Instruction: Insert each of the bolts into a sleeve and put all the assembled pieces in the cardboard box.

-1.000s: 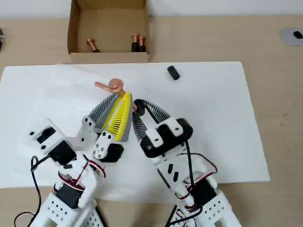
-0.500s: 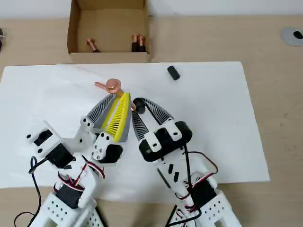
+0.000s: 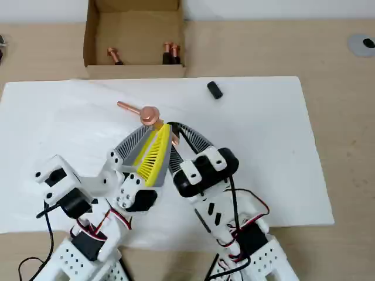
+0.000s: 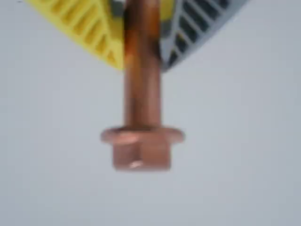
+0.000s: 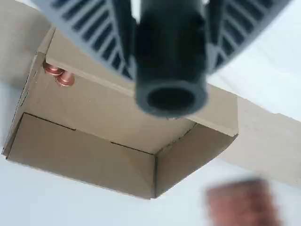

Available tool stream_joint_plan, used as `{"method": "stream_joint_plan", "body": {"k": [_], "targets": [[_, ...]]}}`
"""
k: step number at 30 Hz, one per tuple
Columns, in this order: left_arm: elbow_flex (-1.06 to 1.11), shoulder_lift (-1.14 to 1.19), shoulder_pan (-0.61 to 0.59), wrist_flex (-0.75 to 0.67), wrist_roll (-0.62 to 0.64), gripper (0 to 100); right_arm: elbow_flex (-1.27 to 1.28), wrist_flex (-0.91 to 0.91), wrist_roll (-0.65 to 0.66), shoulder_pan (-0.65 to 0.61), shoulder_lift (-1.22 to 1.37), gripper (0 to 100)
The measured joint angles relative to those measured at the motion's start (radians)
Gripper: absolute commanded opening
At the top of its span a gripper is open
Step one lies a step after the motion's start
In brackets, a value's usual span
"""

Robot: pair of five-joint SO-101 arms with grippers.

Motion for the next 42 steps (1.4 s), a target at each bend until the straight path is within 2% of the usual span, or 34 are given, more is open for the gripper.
{"method": "stream_joint_plan", "body": {"k": [12,26,37,42], "targets": [[0.002,0.046,-0.078,-0.009,0.0,1,0.0,-0.015,0.021,0.0,0.0,1.2],[0.008,0.304,-0.078,-0.276,0.0,1,0.0,-0.015,0.023,0.0,0.0,1.2],[0.008,0.315,-0.054,-0.279,0.0,1,0.0,-0.015,0.023,0.0,0.0,1.2],[0.008,0.315,-0.054,-0.227,0.0,1,0.0,-0.015,0.023,0.0,0.0,1.2]]}}
